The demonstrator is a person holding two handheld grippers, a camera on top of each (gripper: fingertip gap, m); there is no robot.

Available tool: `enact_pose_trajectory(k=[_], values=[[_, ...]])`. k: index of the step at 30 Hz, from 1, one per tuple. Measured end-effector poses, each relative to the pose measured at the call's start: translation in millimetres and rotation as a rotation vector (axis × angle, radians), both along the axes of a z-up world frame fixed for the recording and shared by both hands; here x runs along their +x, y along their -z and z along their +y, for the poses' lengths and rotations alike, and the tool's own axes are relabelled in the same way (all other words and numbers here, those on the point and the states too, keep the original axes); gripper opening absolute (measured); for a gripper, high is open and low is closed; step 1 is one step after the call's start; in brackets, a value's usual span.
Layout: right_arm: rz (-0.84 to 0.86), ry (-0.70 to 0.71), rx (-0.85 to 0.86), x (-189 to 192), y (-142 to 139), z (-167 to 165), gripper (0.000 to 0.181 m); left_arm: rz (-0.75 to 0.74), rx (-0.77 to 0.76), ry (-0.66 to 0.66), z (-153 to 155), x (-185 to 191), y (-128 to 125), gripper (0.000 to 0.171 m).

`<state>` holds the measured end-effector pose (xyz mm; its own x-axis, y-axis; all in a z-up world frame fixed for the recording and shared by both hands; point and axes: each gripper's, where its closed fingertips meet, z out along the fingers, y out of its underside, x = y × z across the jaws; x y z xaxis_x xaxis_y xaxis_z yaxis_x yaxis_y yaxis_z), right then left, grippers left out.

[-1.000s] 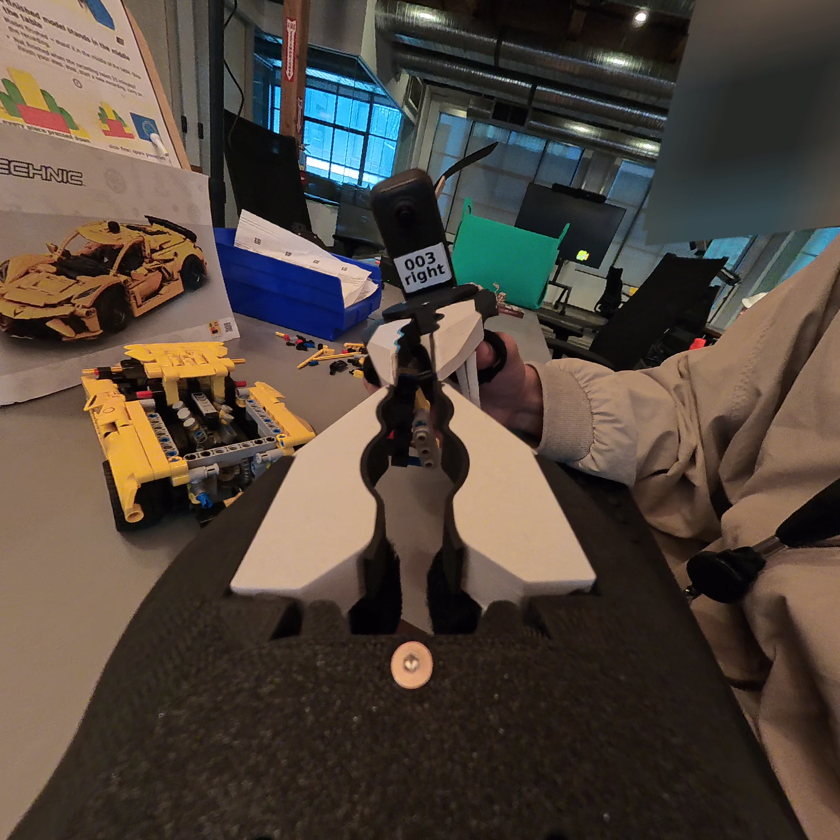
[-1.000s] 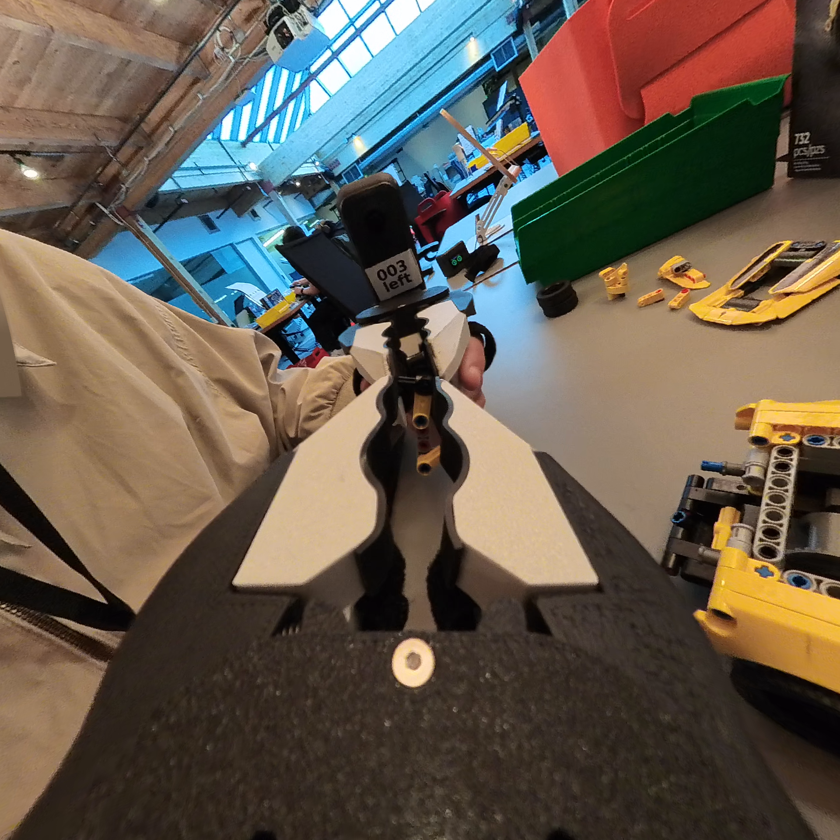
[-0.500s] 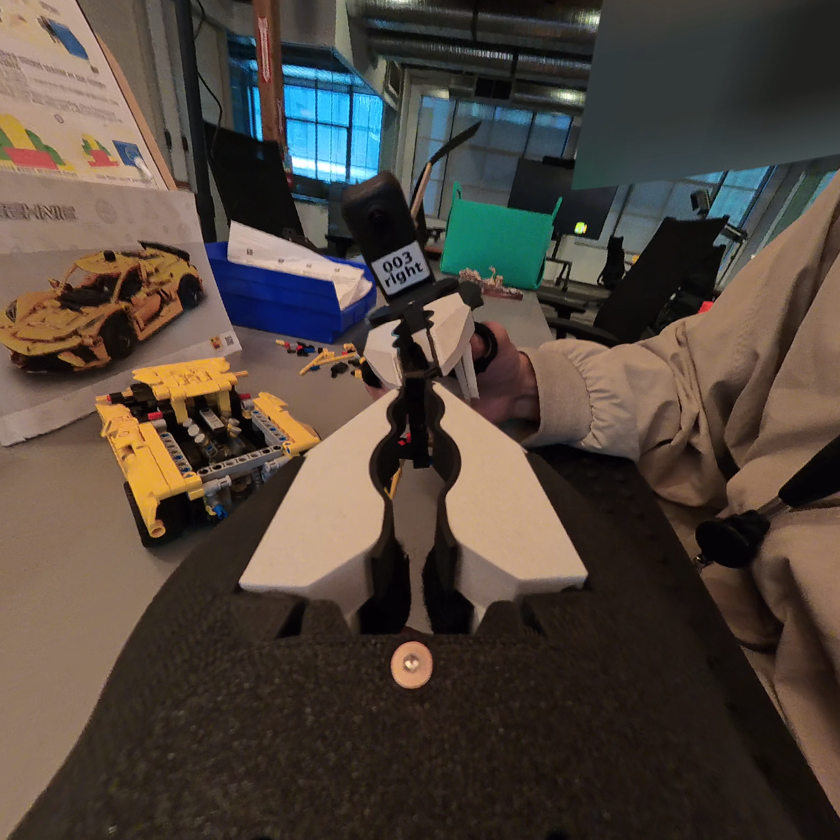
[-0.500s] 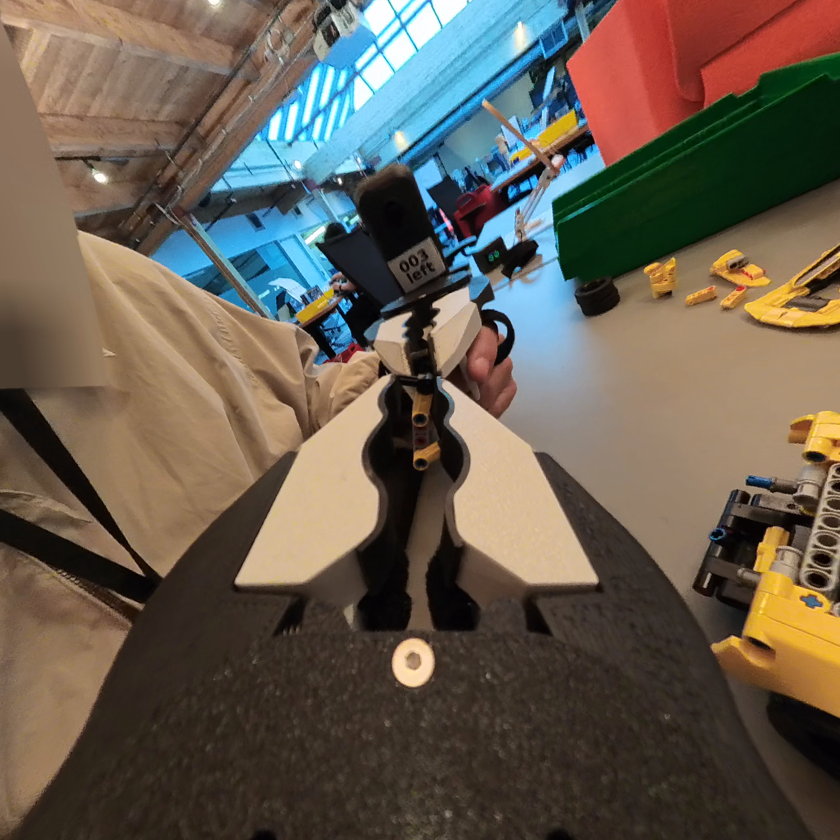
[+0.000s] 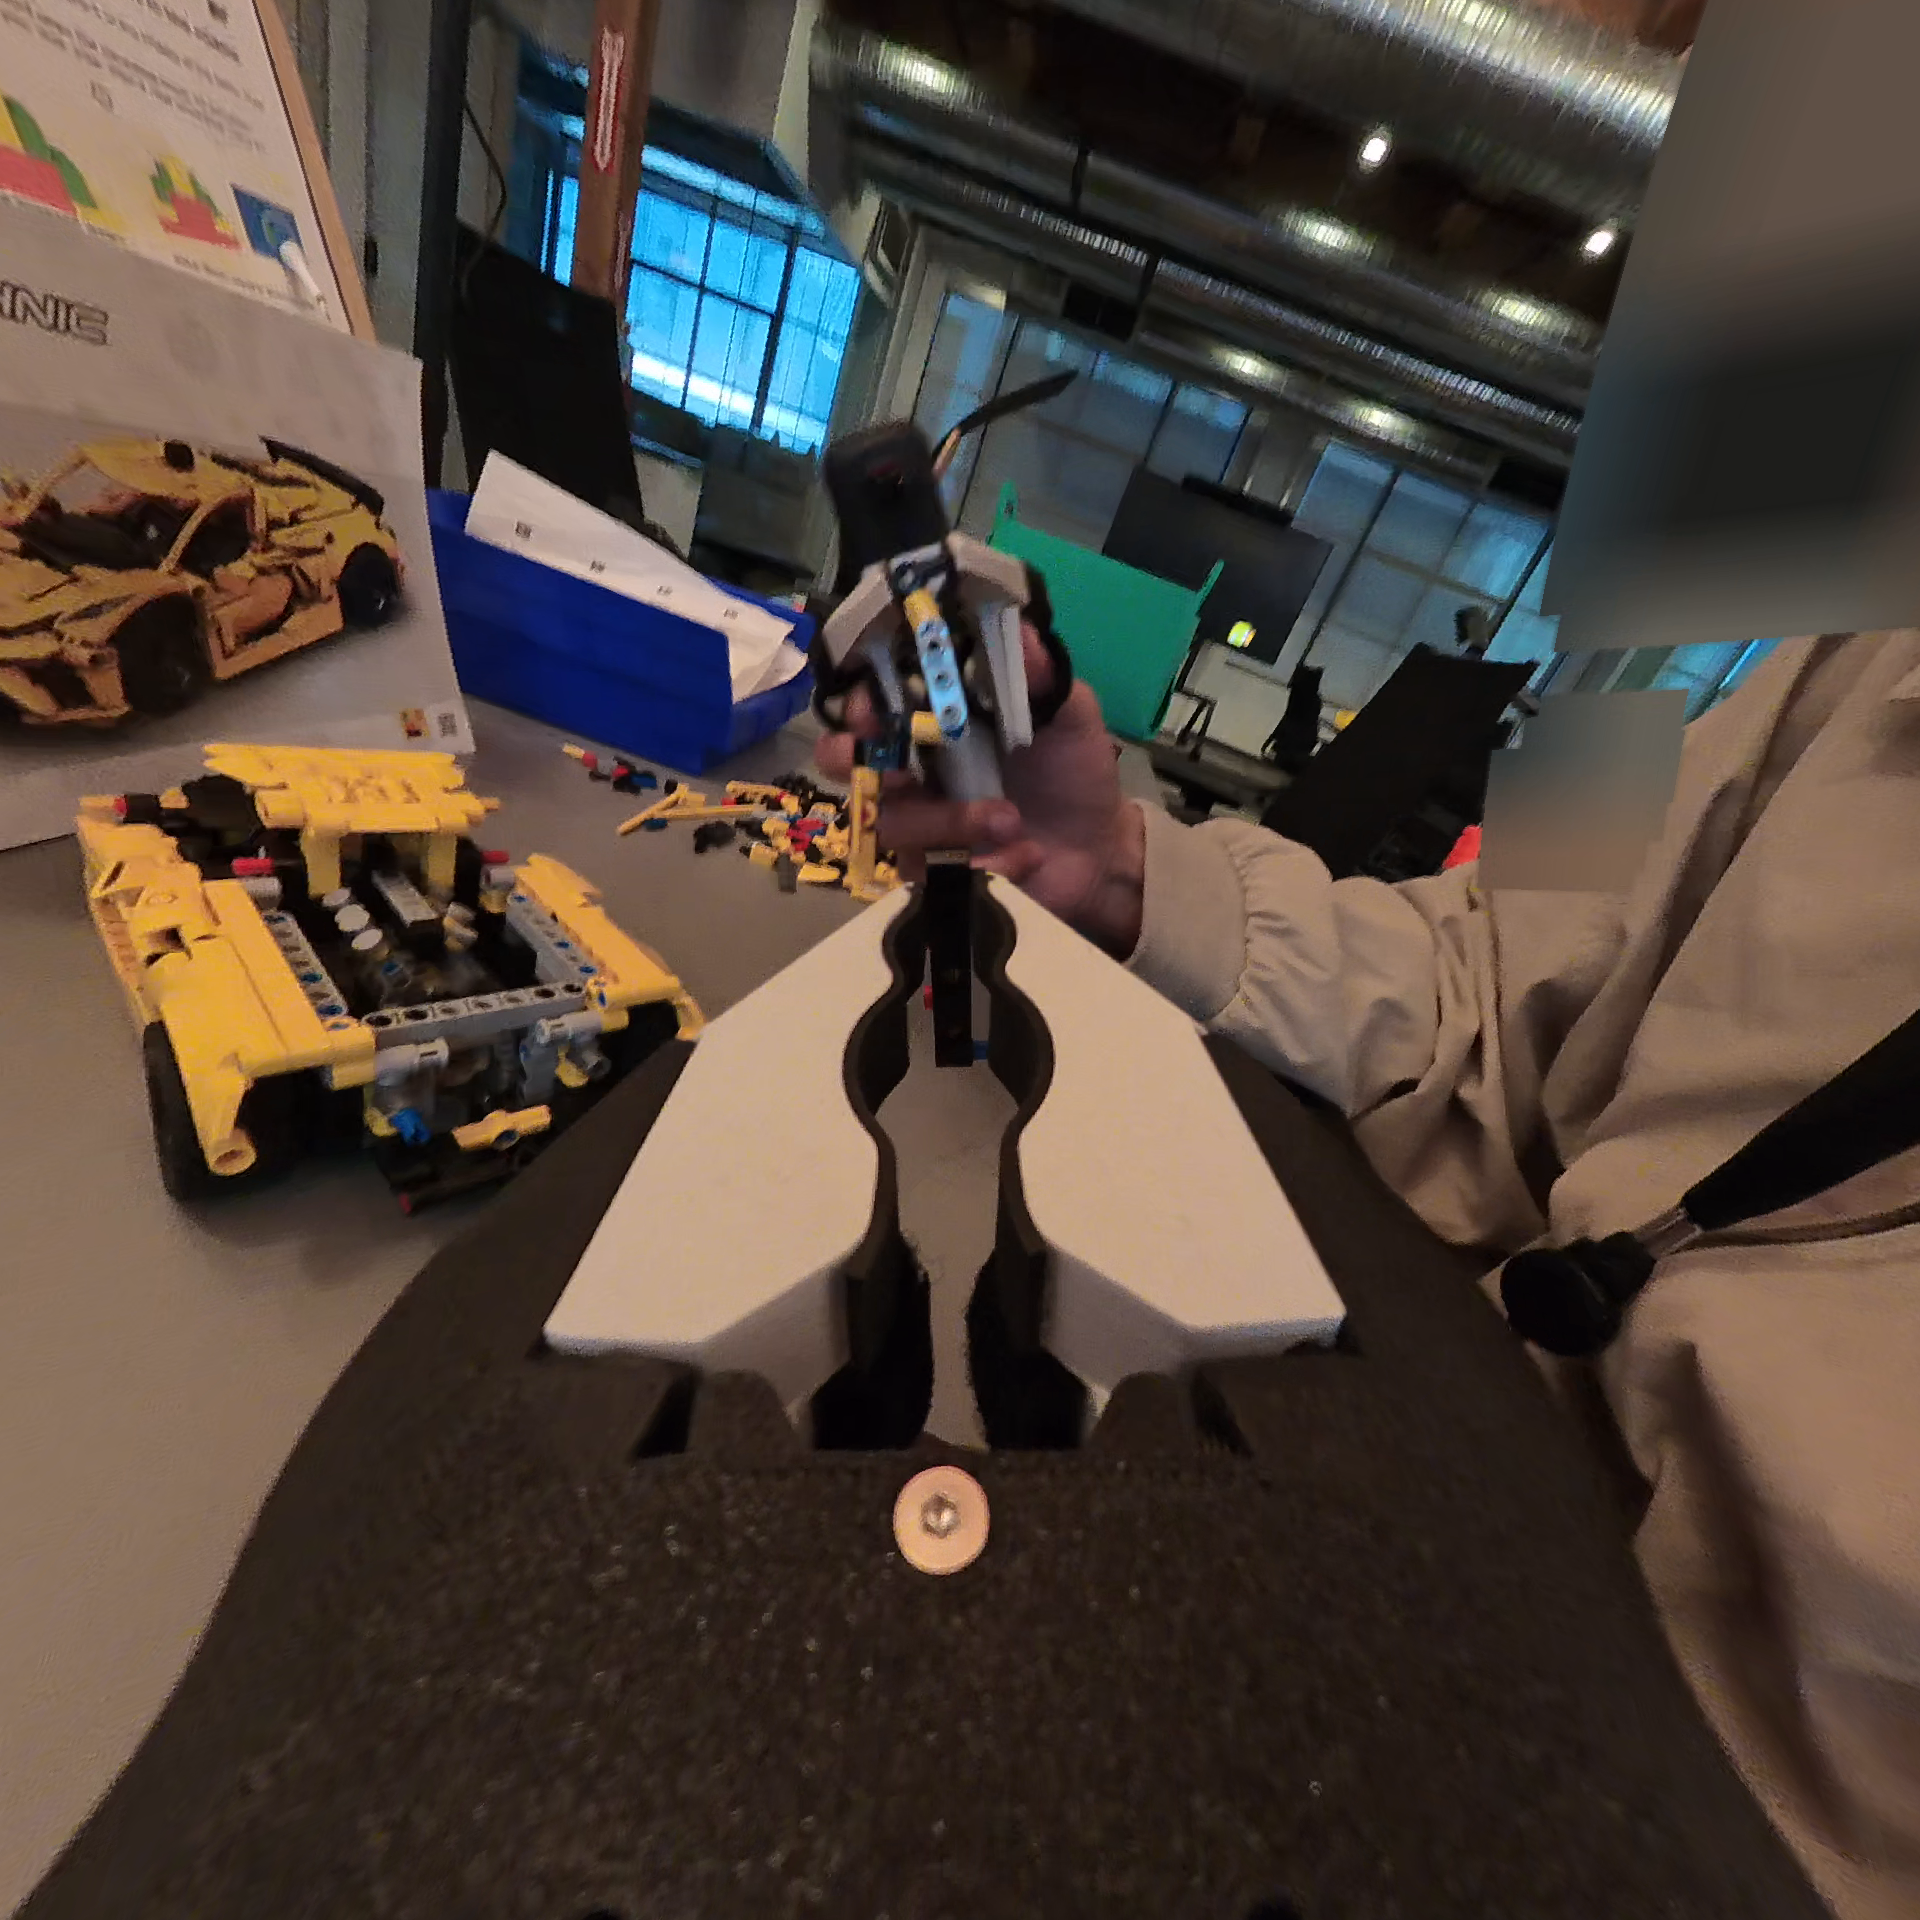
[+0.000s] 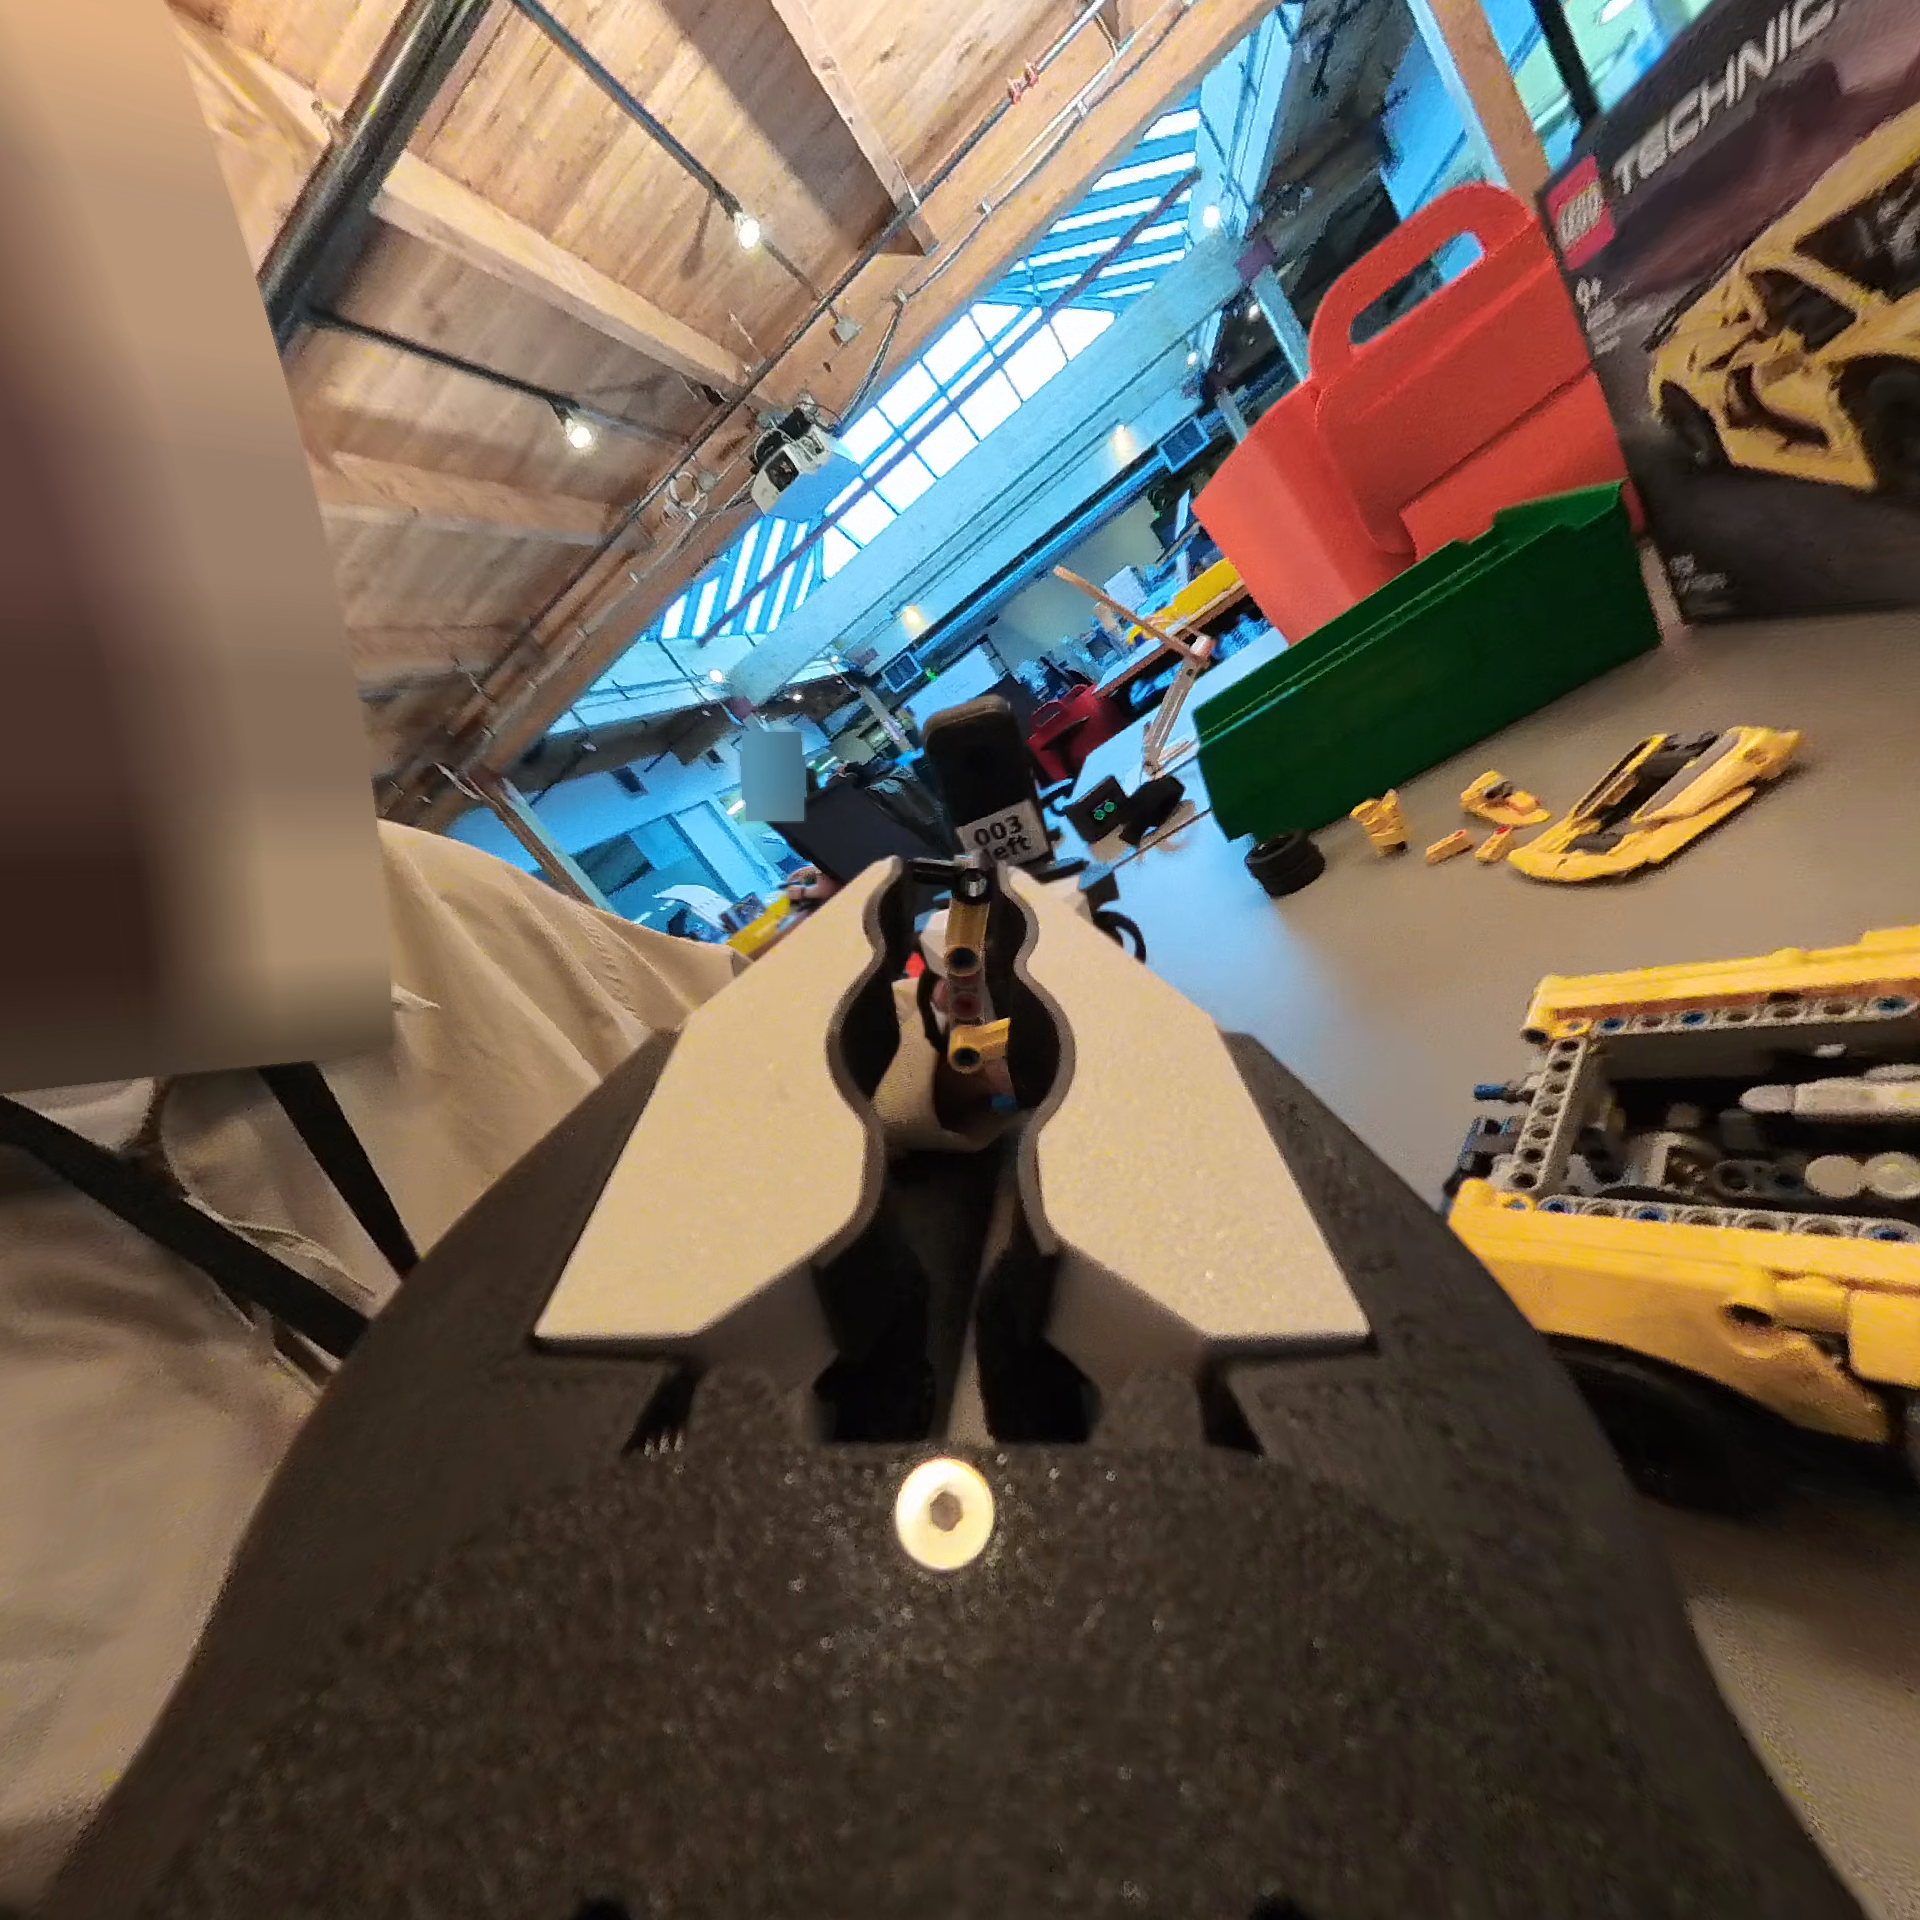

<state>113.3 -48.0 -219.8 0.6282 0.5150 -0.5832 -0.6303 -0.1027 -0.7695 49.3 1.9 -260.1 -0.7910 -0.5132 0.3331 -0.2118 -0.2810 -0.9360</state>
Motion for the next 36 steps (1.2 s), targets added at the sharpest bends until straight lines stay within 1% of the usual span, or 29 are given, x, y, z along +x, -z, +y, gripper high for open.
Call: enact_pose_trajectory(k=[1, 2, 3, 5, 6, 8, 9, 11, 13, 14, 16, 17, 20, 21, 23, 25, 26, 32, 35, 36], values=[[0.01, -0.021, -0.037, -3, 7, 4, 0.013, 0.003, -0.027, 0.002, 1, 1, -3, 0.006], [-0.024, -0.048, -0.113, -9, 20, 9, 0.013, 0.01, -0.048, 0.003, 3, 2, -4, 0.006], [-0.111, -0.065, -0.223, -18, 41, 14, 0.013, 0.014, -0.067, 0.008, 4, 2, -6, 0.006], [-0.337, -0.106, -0.475, -33, 93, 18, 0.014, 0.018, -0.101, 0.014, 6, 2, -9, 0.006], [-0.425, -0.149, -0.545, -43, 111, 16, 0.014, 0.024, -0.11, 0.017, 7, 1, -9, 0.006], [-0.449, -0.262, -0.579, -68, 121, 14, 0.014, 0.038, -0.11, 0.023, 7, 0, -7, 0.006], [-0.446, -0.29, -0.587, -74, 125, 14, 0.014, 0.04, -0.107, 0.023, 7, 0, -7, 0.006], [-0.435, -0.316, -0.606, -79, 133, 15, 0.014, 0.043, -0.095, 0.032, 6, -1, -5, 0.006], [-0.437, -0.288, -0.627, -75, 142, 20, 0.017, 0.042, -0.068, 0.033, 4, -1, -2, 0.006], [-0.42, -0.293, -0.619, -76, 141, 22, 0.025, 0.049, -0.043, 0.034, 2, 0, 2, 0.006], [-0.379, -0.289, -0.579, -75, 132, 24, 0.027, 0.06, 0.002, 0.038, -1, 0, 9, 0.006], [-0.351, -0.274, -0.531, -74, 121, 27, 0.028, 0.056, 0.021, 0.035, -3, 0, 11, 0.006], [-0.274, -0.177, -0.306, -66, 73, 37, 0.025, 0.056, 0.061, 0.032, -6, 0, 16, 0.006], [-0.275, -0.134, -0.264, -62, 65, 40, 0.022, 0.056, 0.066, 0.034, -7, 0, 17, 0.006], [-0.337, -0.097, -0.237, -62, 62, 41, 0.021, 0.058, 0.066, 0.036, -8, 1, 17, 0.006], [-0.389, -0.056, -0.217, -62, 60, 43, 0.013, 0.064, 0.071, 0.039, -9, 2, 19, 0.006], [-0.39, -0.06, -0.212, -63, 59, 43, 0.01, 0.064, 0.073, 0.038, -9, 2, 19, 0.006], [-0.414, -0.043, -0.243, -61, 66, 45, 0.015, 0.065, 0.067, 0.047, -10, 2, 19, 0.006], [-0.406, -0.084, -0.256, -68, 69, 46, 0.012, 0.068, 0.068, 0.055, -12, 1, 20, 0.006], [-0.415, -0.077, -0.257, -68, 69, 46, 0.011, 0.067, 0.07, 0.056, -12, 1, 20, 0.006]])
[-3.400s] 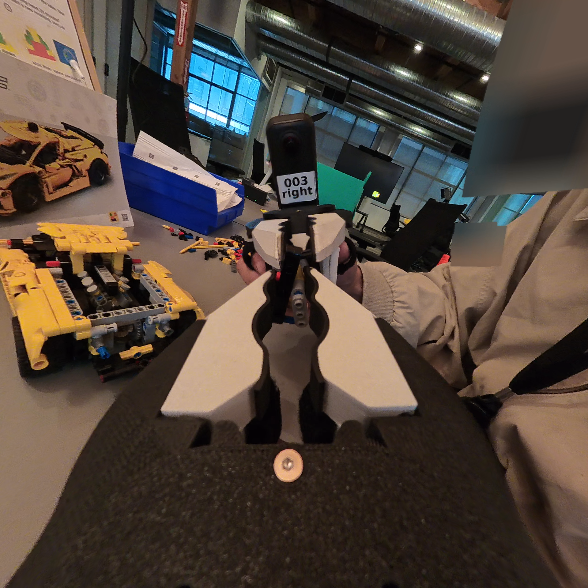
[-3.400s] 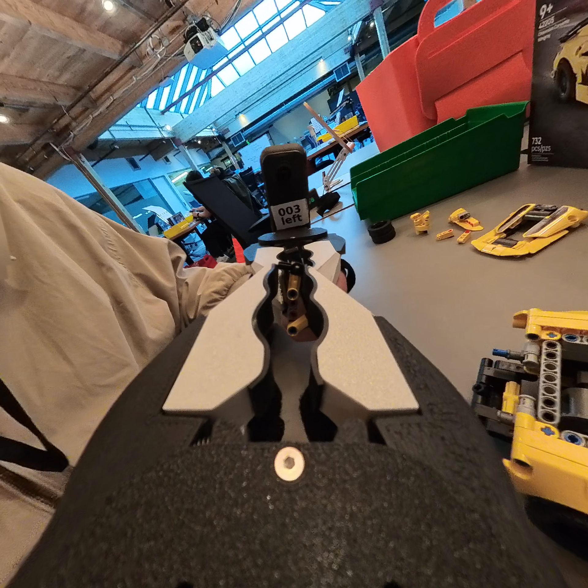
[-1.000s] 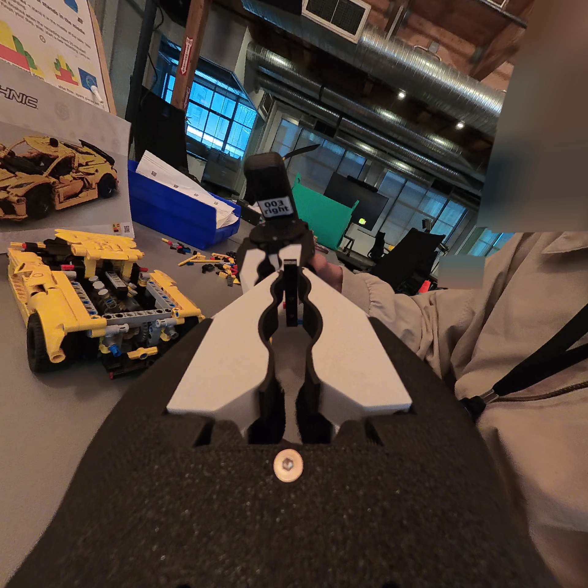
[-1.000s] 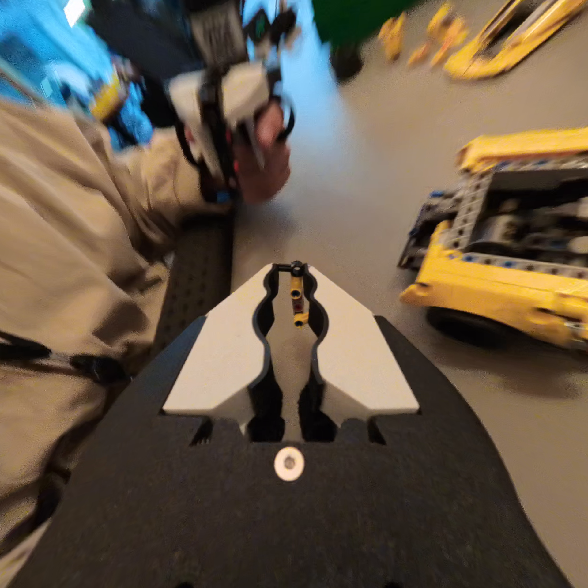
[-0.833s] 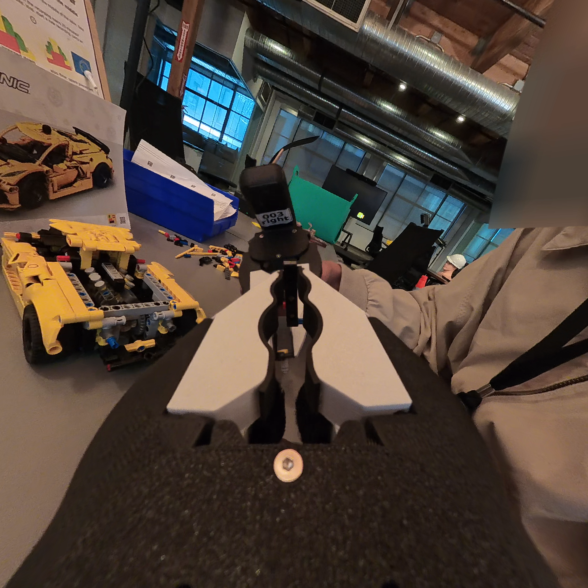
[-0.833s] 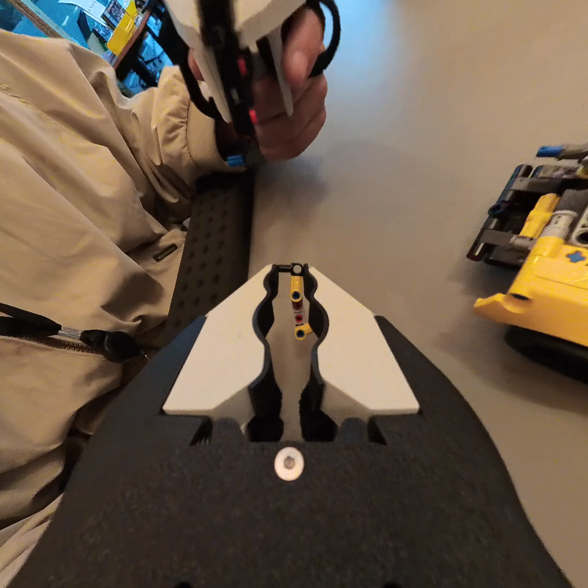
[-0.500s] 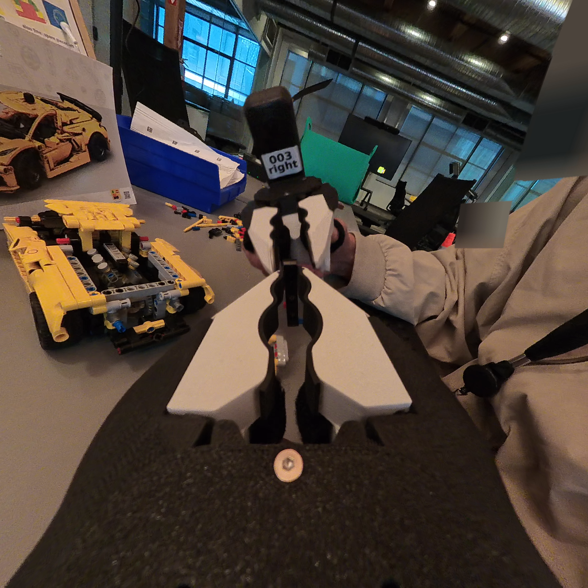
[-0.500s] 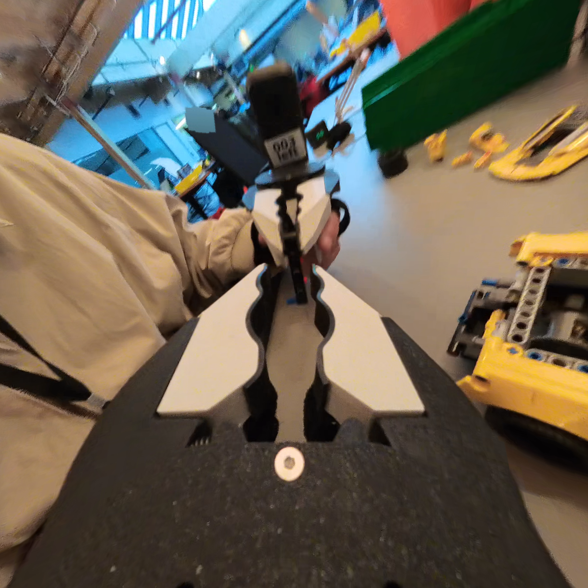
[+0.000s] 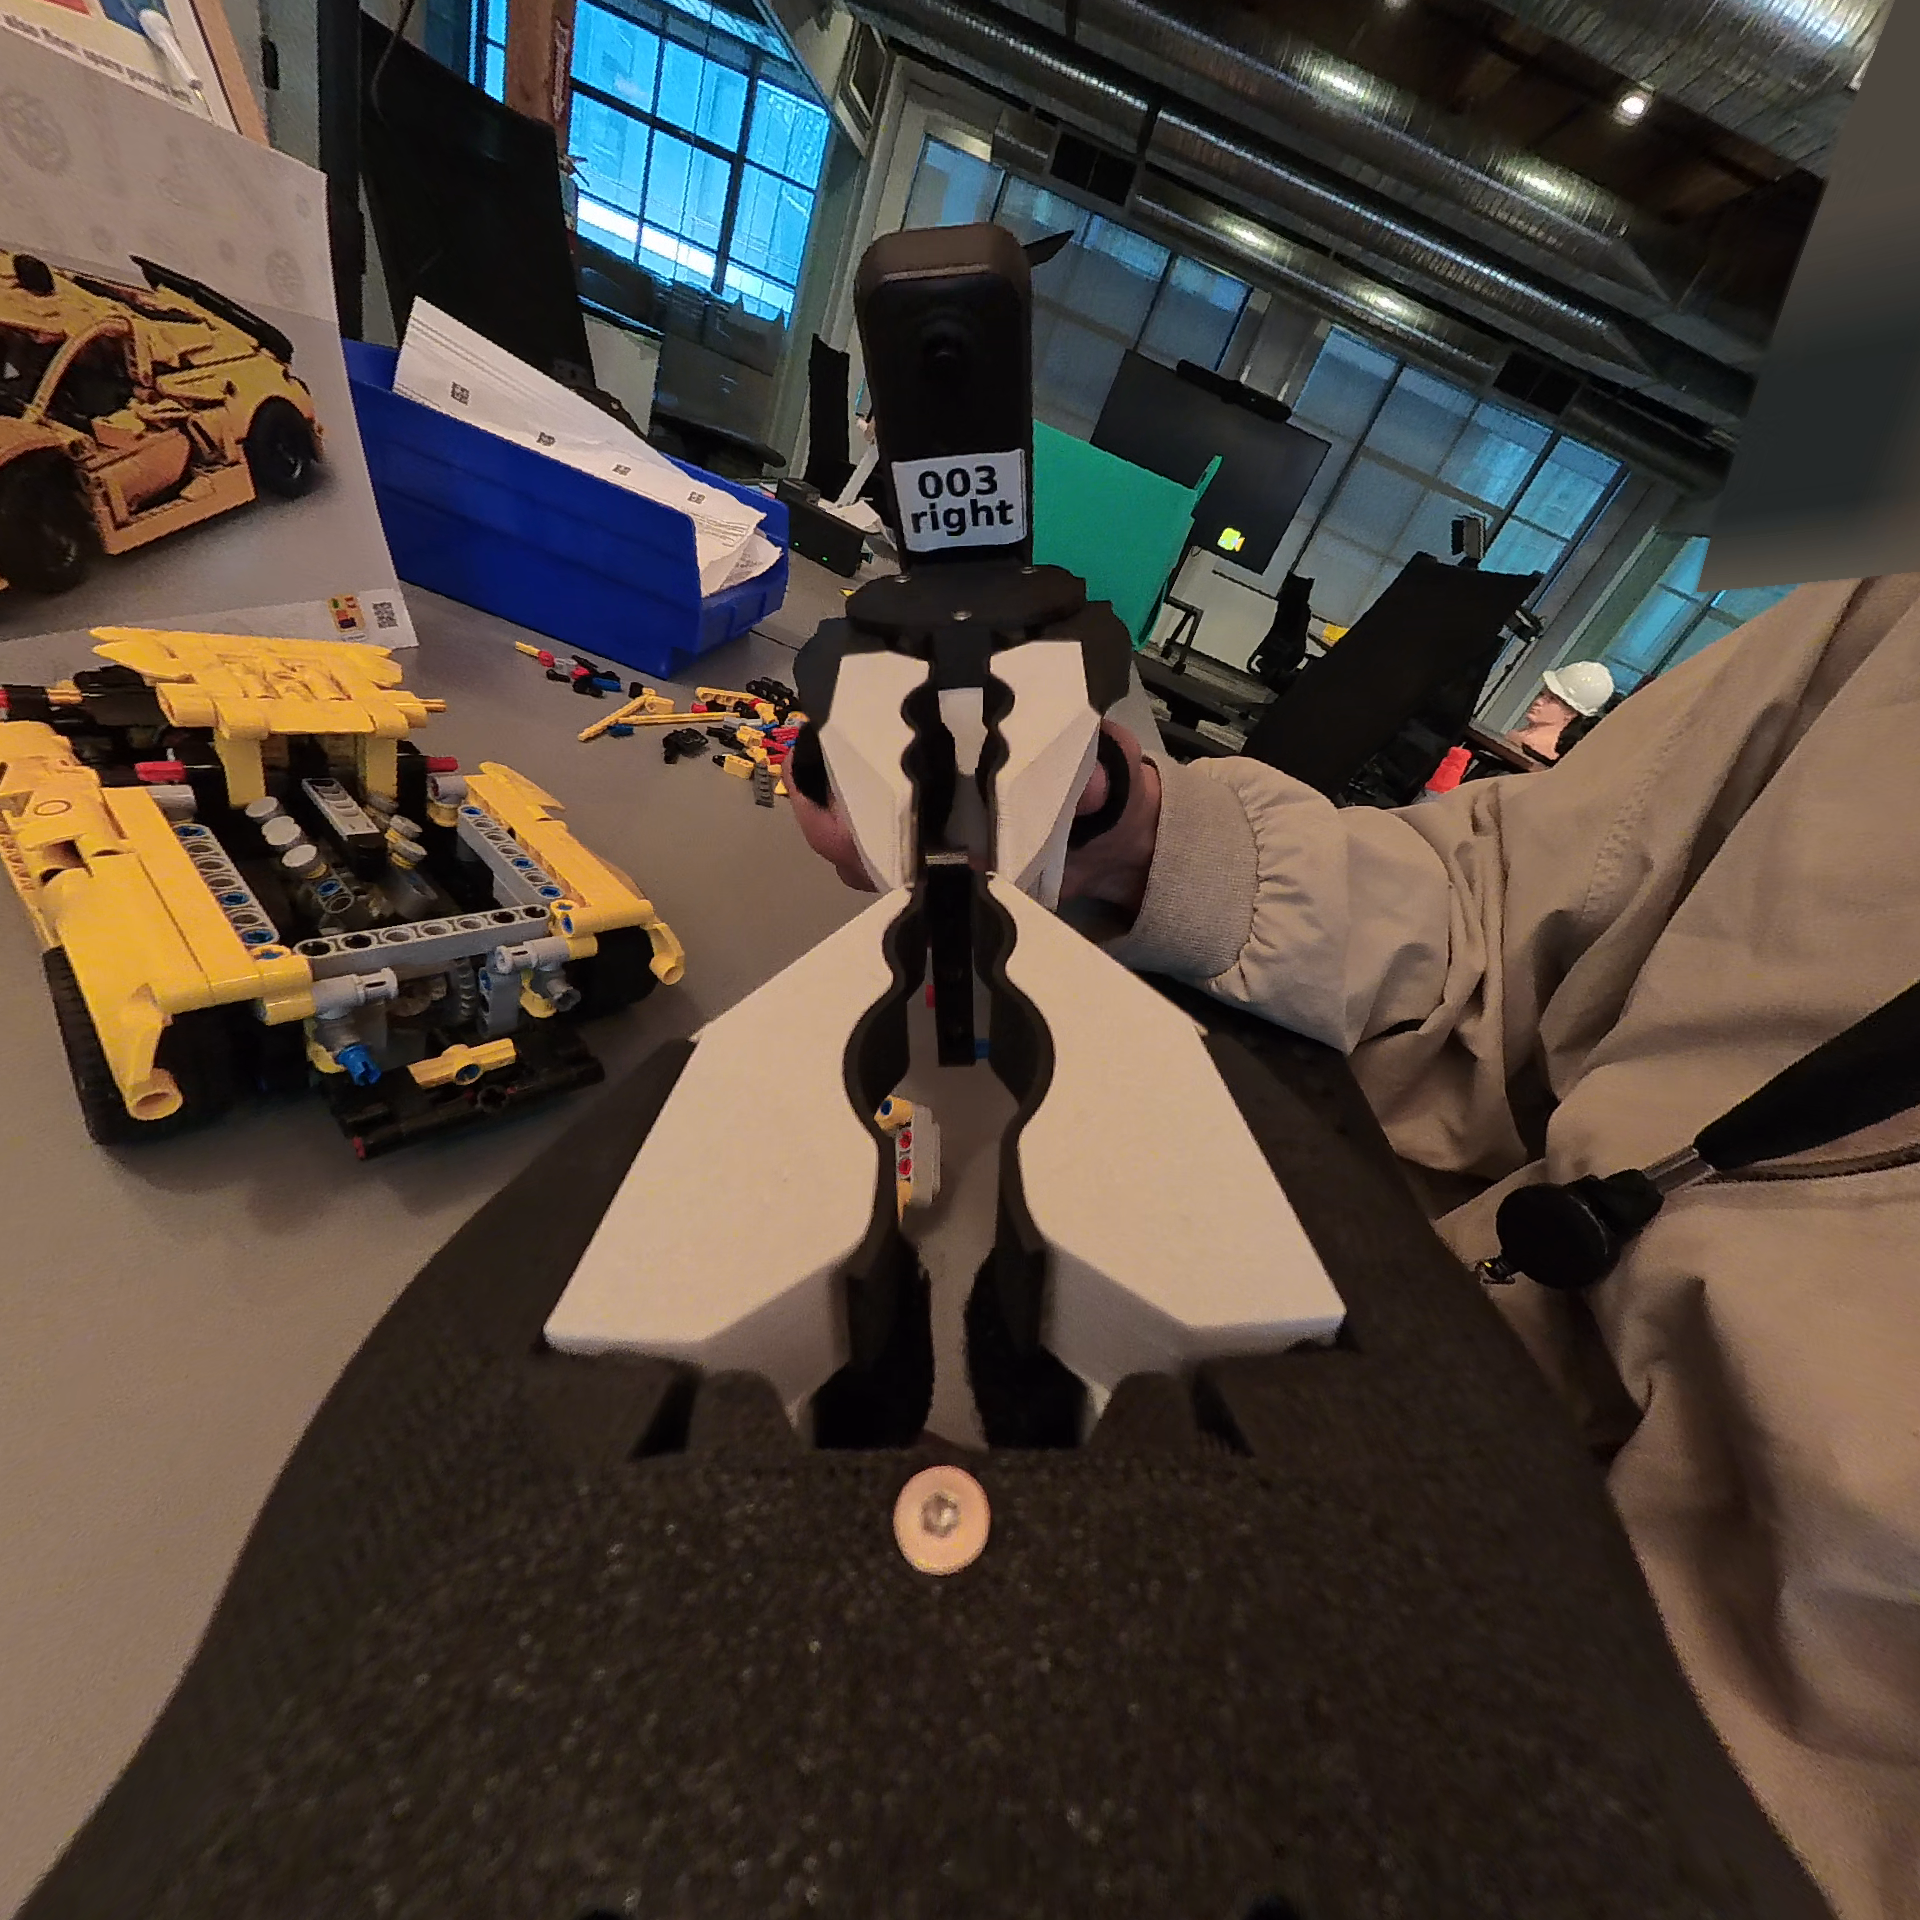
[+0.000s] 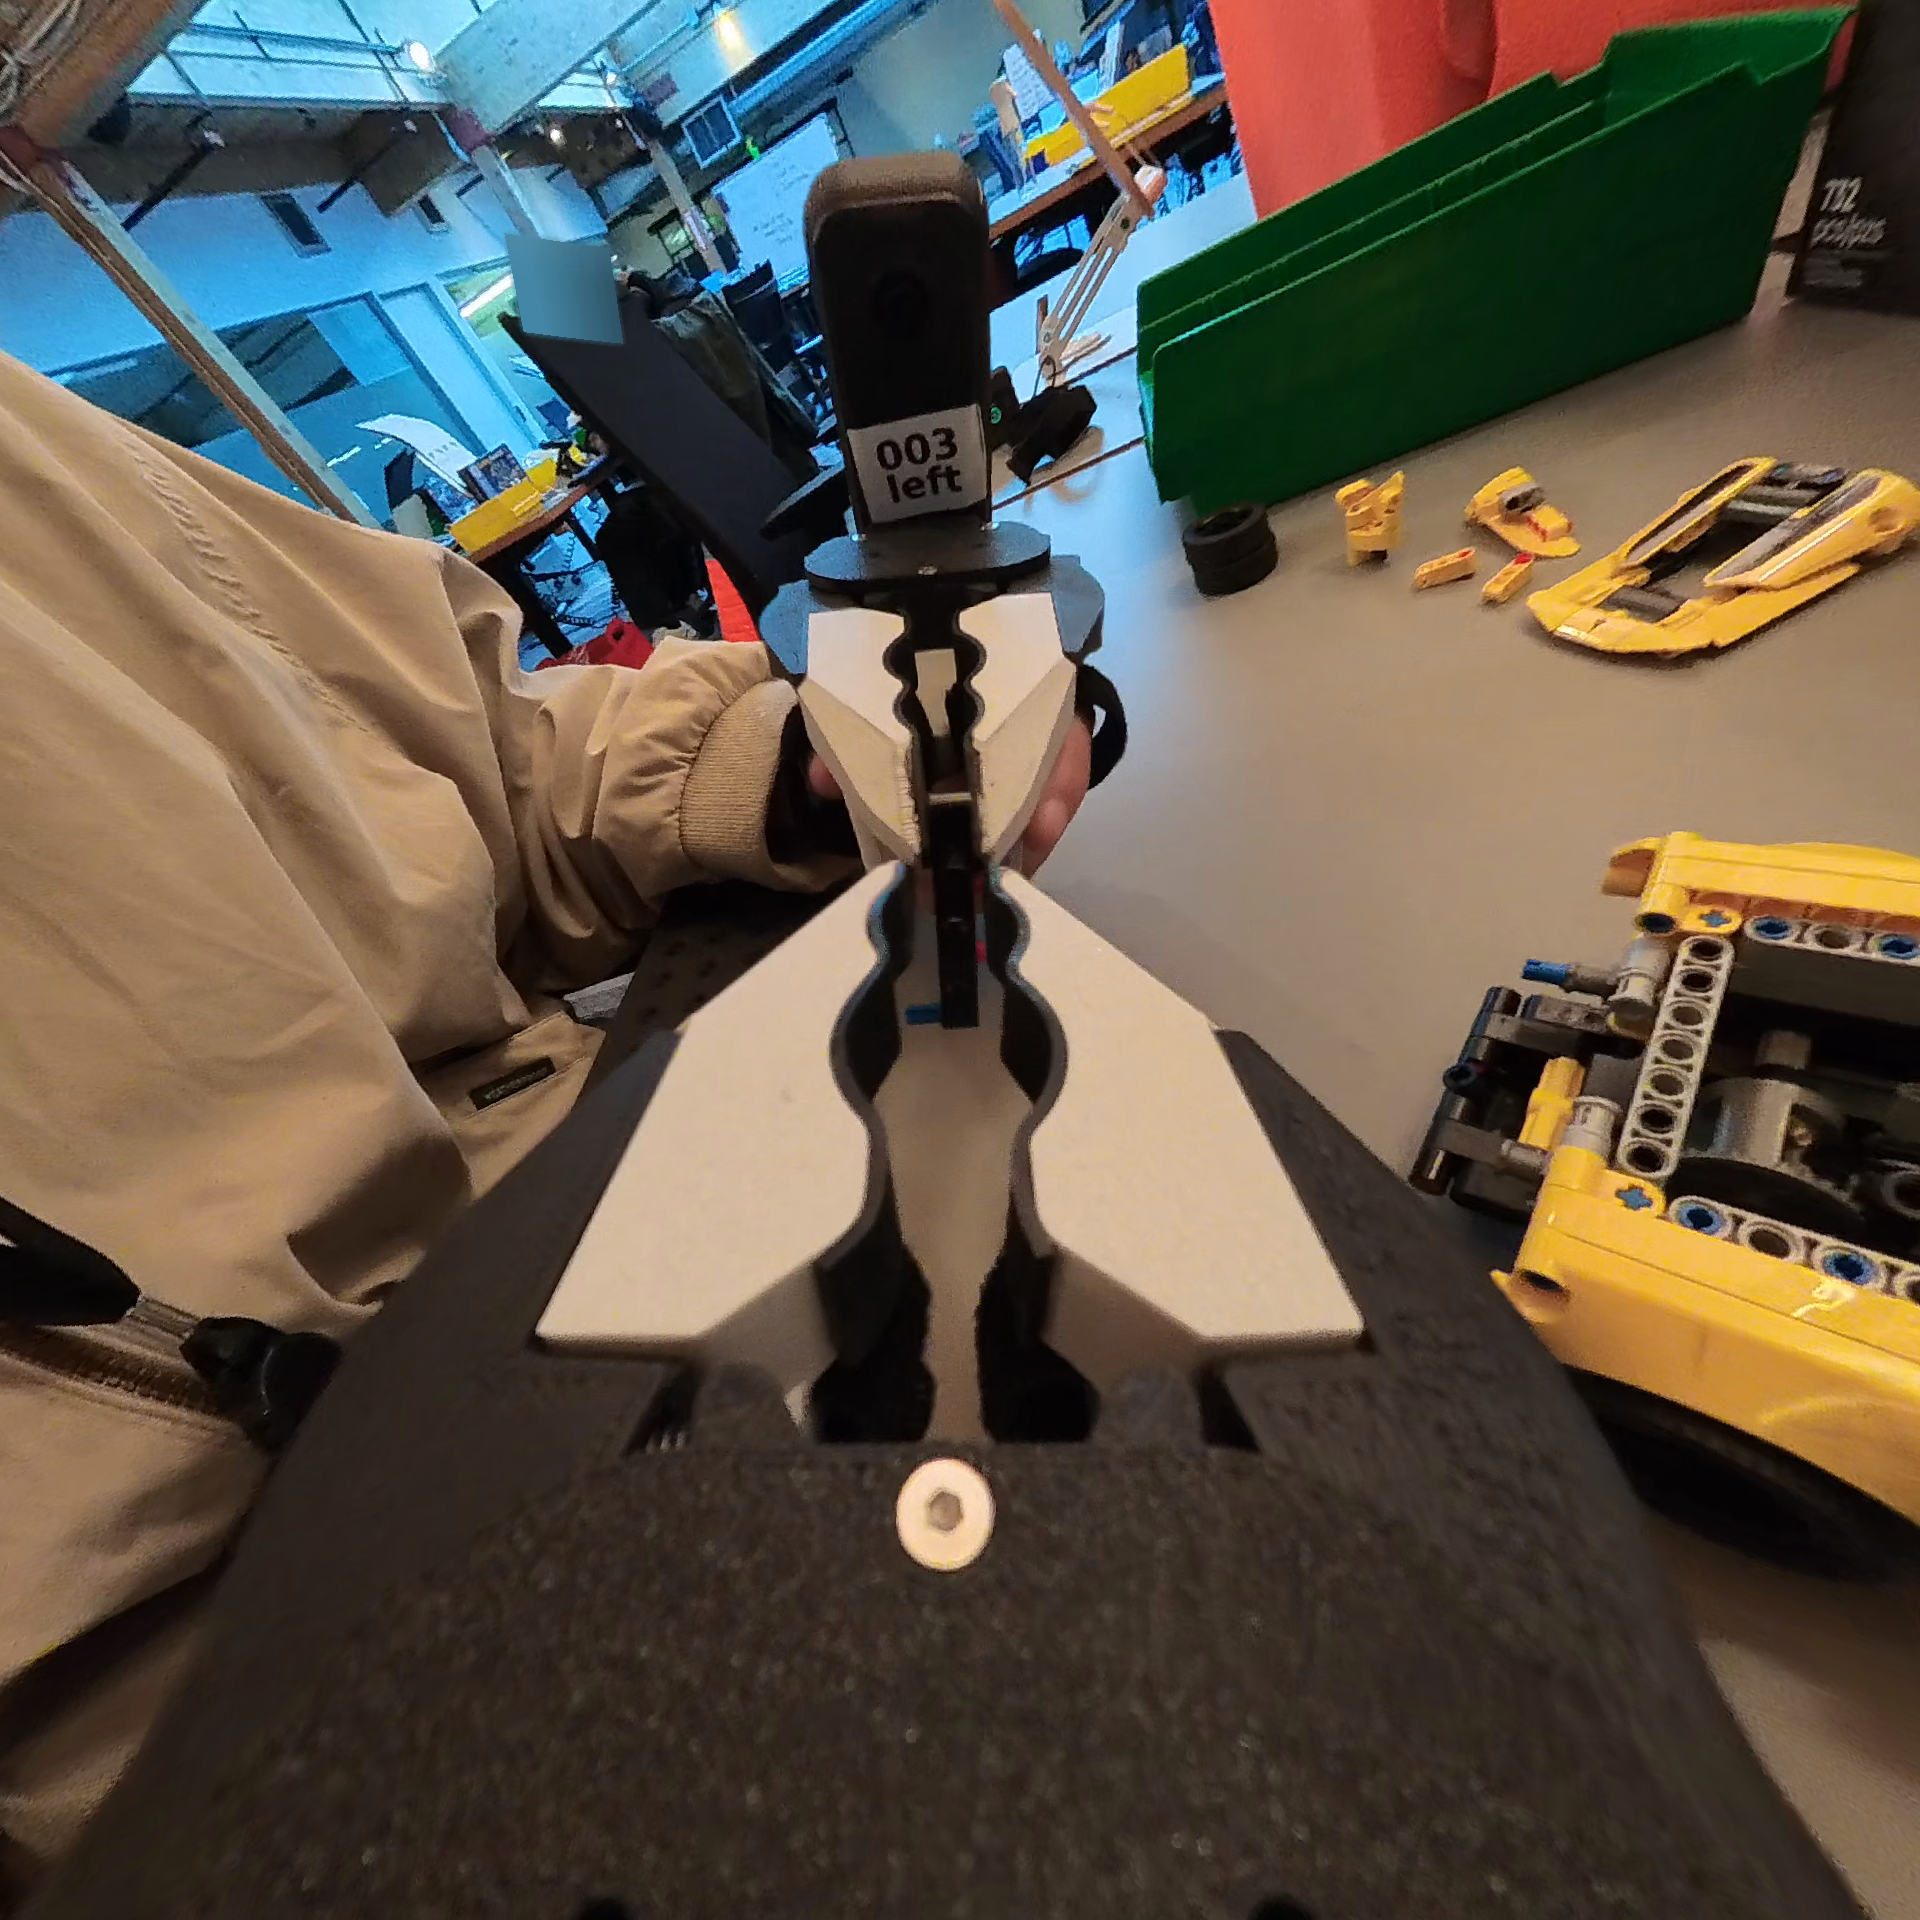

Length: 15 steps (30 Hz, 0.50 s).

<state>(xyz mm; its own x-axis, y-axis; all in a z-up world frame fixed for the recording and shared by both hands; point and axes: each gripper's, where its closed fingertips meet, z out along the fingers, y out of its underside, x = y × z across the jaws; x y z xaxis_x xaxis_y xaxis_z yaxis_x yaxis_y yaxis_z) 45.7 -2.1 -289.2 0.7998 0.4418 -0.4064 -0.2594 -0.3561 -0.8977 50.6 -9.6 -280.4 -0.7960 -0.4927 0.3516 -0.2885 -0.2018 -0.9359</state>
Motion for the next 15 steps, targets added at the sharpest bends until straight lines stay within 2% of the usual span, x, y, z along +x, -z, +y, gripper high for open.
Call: enact_pose_trajectory(k=[1, 5, 8, 10, 15], values=[[-0.013, 0.011, 0.017, 1, -3, 0, 0.003, -0.001, -0.007, 0.002, 0, 0, -1, 0.006], [0.009, -0.01, 0.035, -1, -7, -2, 0.003, -0.014, -0.014, 0.016, -1, -3, -5, 0.006], [-0.039, -0.003, 0.07, -2, -11, -2, 0.002, -0.043, -0.011, 0.009, -1, -4, -8, 0.006], [0.008, -0.029, 0.084, -5, -14, -3, 0.001, -0.089, 0.028, 0.009, -1, -7, -11, 0.006], [-0.051, -0.052, 0.092, -7, -10, -5, 0.001, -0.133, 0.112, 0.0, 0, -11, -9, 0.006]])
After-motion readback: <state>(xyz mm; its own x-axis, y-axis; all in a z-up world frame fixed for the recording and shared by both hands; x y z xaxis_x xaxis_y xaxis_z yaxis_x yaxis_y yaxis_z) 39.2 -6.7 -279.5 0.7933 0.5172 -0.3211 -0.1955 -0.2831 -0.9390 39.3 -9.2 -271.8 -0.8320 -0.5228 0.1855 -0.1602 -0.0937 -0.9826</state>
